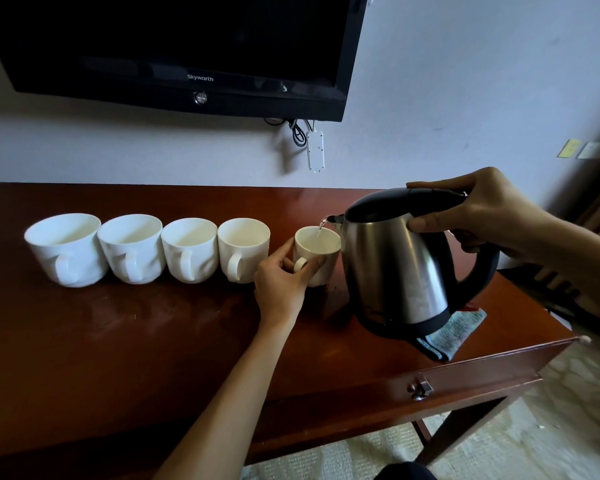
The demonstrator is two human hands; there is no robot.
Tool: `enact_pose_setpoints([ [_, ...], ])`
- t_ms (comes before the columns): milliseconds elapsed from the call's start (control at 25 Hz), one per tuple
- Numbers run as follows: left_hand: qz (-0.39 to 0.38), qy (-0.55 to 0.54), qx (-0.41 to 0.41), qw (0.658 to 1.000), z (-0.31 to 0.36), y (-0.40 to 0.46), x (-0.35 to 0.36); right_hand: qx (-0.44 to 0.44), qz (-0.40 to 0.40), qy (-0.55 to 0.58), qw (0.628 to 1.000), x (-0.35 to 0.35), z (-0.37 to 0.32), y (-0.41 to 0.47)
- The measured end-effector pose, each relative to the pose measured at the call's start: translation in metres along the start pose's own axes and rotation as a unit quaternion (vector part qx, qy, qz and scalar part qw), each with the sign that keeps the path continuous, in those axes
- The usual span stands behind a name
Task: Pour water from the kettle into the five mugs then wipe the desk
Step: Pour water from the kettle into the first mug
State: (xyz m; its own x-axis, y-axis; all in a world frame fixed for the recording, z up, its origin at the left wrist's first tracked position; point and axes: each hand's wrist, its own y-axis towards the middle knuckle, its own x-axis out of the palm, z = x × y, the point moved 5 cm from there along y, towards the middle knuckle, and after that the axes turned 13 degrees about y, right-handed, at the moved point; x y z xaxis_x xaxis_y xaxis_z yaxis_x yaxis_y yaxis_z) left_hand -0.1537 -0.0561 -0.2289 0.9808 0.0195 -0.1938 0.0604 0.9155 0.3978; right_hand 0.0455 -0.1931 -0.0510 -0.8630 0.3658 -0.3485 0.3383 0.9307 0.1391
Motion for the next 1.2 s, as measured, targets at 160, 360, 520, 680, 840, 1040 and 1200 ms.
enact_pose_setpoints([
  [160, -0.006, 0.001, -0.001, 1.0, -0.0005, 0.0005, 0.0007, 0.001, 0.001, -0.001, 1.0, -0.0006, -0.0009, -0.0001],
  [360, -0.001, 0.01, 0.001, 1.0, 0.0011, -0.0007, -0.0006, -0.003, 0.0, -0.005, 1.0, 0.0012, -0.0028, -0.0016],
  [520, -0.002, 0.012, 0.003, 1.0, 0.0005, -0.0007, -0.0008, -0.001, -0.001, -0.005, 1.0, 0.001, -0.0027, -0.0016],
  [680, -0.001, 0.013, 0.007, 1.0, 0.0008, -0.0007, -0.0009, 0.0, 0.0, -0.005, 1.0, 0.001, -0.003, -0.001],
  [840, -0.002, 0.008, 0.008, 1.0, 0.0005, -0.0002, 0.0, 0.0, -0.001, -0.007, 1.0, 0.0011, -0.0036, -0.0014],
  [1040, -0.008, -0.002, 0.004, 1.0, -0.0016, 0.0007, 0.0019, 0.001, -0.007, -0.007, 1.0, 0.0023, -0.0046, -0.0016],
  [1200, -0.003, 0.0, 0.011, 1.0, -0.0021, 0.0014, 0.0028, -0.001, -0.004, -0.008, 1.0, 0.0019, -0.0039, -0.0017],
])
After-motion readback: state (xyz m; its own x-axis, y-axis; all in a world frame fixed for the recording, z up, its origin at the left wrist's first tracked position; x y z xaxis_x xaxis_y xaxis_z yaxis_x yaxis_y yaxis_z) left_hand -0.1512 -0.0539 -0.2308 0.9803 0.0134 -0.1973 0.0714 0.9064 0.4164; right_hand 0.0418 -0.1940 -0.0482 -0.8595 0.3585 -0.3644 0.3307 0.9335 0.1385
